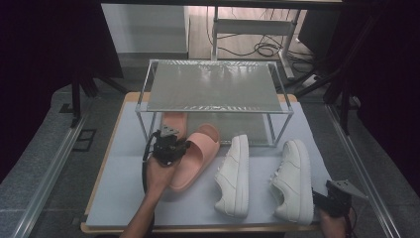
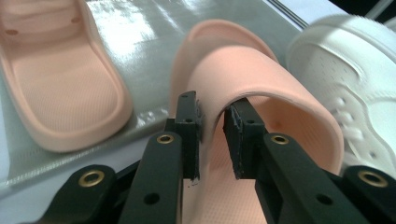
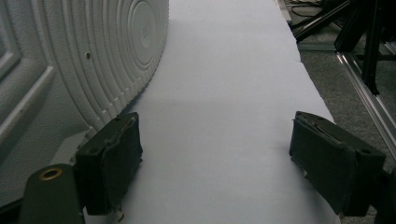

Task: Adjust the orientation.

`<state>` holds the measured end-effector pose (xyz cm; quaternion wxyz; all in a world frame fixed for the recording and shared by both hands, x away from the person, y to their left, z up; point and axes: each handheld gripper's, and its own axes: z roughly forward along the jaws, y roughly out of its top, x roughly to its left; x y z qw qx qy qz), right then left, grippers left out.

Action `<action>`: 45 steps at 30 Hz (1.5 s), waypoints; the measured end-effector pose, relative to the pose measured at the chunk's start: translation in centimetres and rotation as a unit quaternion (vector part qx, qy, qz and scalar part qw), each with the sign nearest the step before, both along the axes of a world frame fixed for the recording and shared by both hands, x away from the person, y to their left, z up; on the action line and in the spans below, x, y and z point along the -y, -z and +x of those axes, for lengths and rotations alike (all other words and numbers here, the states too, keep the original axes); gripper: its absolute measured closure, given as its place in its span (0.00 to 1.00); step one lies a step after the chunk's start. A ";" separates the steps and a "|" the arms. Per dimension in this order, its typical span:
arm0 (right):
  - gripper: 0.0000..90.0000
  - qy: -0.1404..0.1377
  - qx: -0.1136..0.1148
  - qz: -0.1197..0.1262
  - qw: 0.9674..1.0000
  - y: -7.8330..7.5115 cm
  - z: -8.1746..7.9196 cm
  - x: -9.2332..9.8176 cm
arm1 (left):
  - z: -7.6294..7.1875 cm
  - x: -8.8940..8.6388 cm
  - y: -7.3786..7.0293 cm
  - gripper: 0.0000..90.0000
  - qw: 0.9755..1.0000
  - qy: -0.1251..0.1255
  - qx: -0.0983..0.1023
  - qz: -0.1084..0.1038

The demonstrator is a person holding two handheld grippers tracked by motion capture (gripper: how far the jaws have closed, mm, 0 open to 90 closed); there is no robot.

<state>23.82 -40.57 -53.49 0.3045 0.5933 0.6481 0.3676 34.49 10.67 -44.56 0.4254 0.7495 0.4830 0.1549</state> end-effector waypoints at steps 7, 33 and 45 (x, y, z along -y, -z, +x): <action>0.19 0.000 0.000 0.000 1.000 0.0 0.0 0.0 | 1.8 0.8 0.5 0.84 1.000 -0.022 0.009 -0.005; 0.19 0.000 0.000 0.000 1.000 0.0 0.0 0.0 | 4.9 1.7 3.3 0.85 0.995 -0.095 0.020 0.003; 0.19 0.000 0.000 0.000 1.000 0.0 0.0 0.0 | 4.3 1.6 2.7 0.72 0.998 -0.067 0.013 0.014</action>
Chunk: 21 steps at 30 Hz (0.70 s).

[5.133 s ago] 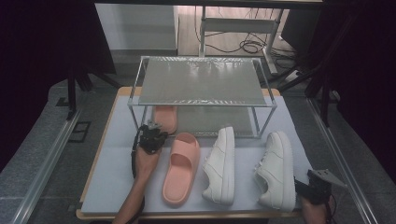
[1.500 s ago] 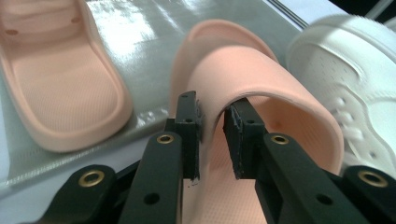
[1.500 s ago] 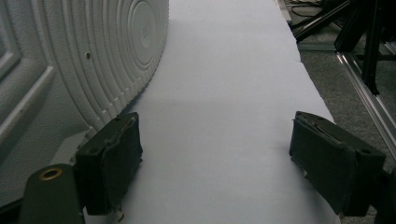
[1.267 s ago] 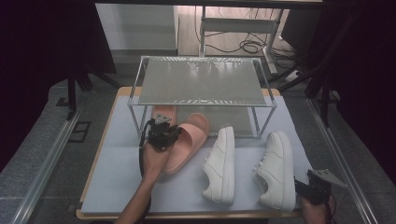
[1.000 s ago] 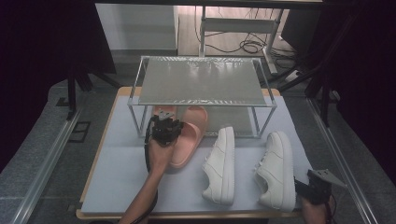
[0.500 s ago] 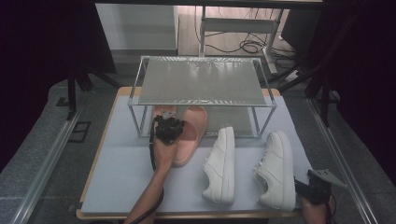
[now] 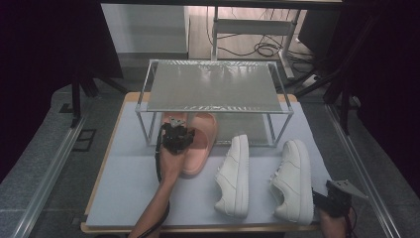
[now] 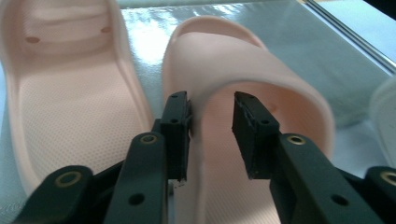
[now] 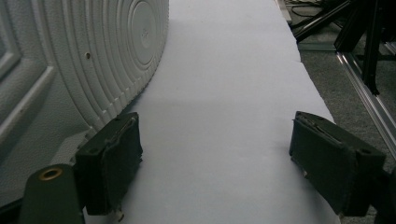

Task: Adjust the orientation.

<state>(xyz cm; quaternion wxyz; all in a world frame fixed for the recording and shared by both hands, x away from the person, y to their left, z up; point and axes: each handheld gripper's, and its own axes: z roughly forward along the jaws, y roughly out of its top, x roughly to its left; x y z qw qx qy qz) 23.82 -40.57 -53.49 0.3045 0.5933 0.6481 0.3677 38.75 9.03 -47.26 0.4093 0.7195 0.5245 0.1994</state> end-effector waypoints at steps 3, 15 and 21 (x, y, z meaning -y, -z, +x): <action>0.19 0.000 0.000 0.000 1.000 0.0 0.0 0.0 | -0.8 -0.4 -0.3 0.70 1.000 0.015 0.000 -0.002; 0.19 0.000 0.000 0.000 1.000 0.0 0.0 0.0 | -4.7 -2.5 0.0 0.70 0.996 0.086 -0.015 -0.033; 0.19 0.000 0.000 0.000 1.000 0.0 0.0 0.0 | -6.9 -3.6 0.5 0.73 0.994 0.098 -0.016 -0.037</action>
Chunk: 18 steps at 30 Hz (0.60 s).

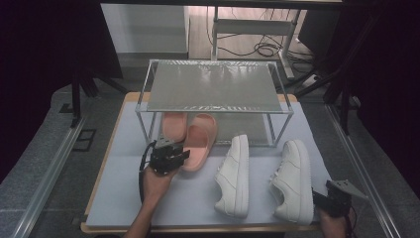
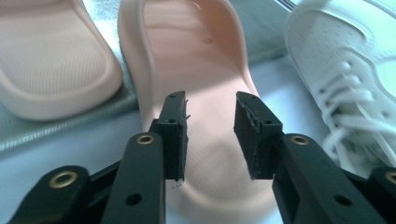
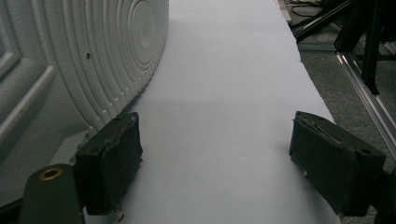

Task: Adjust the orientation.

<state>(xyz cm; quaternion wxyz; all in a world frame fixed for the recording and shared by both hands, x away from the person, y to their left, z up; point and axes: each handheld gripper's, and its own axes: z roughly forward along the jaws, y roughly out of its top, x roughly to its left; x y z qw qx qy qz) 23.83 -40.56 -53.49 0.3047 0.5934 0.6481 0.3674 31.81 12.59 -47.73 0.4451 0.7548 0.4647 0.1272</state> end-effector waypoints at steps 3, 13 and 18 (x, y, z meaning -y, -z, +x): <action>0.19 0.000 0.000 0.000 1.000 0.0 0.0 0.0 | -1.1 -0.5 0.1 0.78 1.000 0.008 -0.002 -0.012; 0.19 0.001 0.000 0.001 1.000 0.0 0.0 0.0 | -4.4 -0.5 1.4 0.99 0.999 0.041 -0.006 0.032; 0.19 0.001 0.000 0.001 1.000 0.0 0.0 0.0 | -4.9 -0.3 1.9 0.99 0.998 0.041 -0.003 0.044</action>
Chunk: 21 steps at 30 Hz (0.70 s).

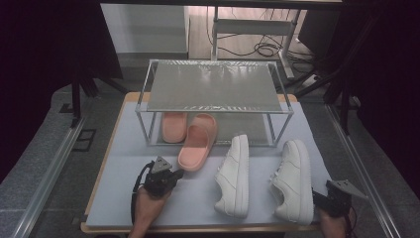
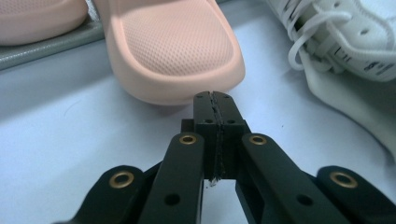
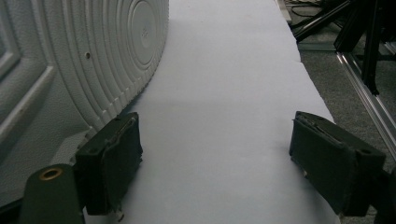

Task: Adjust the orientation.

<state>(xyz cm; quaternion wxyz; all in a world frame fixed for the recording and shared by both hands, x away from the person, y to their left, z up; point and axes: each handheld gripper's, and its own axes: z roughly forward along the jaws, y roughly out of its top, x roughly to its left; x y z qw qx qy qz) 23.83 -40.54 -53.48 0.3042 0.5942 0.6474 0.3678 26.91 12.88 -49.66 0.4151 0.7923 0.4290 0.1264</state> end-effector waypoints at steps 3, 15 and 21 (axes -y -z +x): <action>0.19 0.000 0.000 0.000 1.000 0.0 0.0 0.0 | 0.1 0.4 0.5 0.97 1.000 -0.006 0.005 0.009; 0.19 0.000 0.000 0.000 1.000 0.0 0.0 0.0 | 1.2 2.3 0.9 0.97 1.000 0.003 0.005 0.016; 0.19 0.000 0.000 0.000 1.000 0.0 0.0 0.0 | 2.0 3.4 0.9 0.96 1.000 0.008 0.007 0.013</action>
